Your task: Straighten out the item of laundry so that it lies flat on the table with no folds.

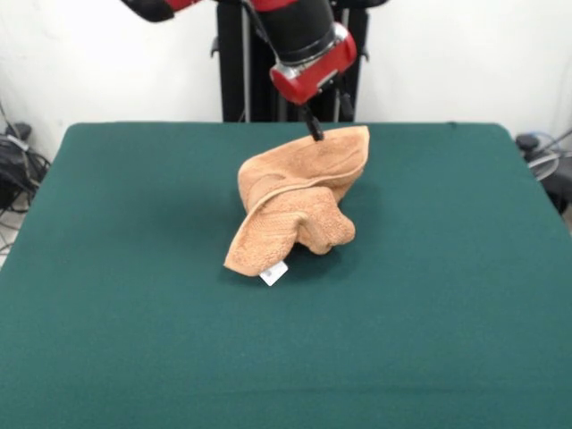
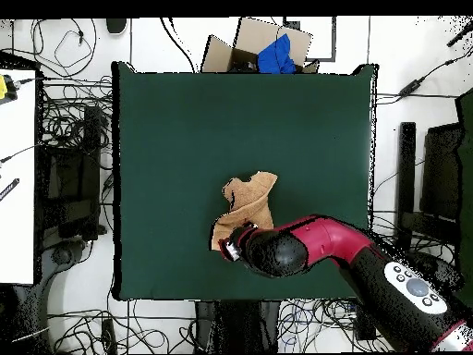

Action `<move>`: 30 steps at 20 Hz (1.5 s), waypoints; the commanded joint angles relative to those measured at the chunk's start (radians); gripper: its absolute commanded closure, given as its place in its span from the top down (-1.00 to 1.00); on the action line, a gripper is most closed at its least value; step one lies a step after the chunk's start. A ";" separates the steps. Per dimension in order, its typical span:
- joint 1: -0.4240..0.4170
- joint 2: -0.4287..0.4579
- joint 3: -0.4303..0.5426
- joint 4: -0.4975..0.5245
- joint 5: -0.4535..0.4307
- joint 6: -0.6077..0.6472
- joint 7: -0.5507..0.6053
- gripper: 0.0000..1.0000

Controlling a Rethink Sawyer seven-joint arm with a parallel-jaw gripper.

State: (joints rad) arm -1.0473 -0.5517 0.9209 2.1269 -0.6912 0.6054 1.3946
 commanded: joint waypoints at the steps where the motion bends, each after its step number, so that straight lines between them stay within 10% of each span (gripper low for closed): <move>1: 0.039 0.109 -0.066 -0.065 -0.127 -0.075 -0.072 1.00; 30: 0.029 0.154 -0.051 -0.082 -0.219 -0.087 -0.054 1.00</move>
State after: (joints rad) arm -1.0466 -0.4463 0.9156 2.1252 -0.8315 0.5742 1.3946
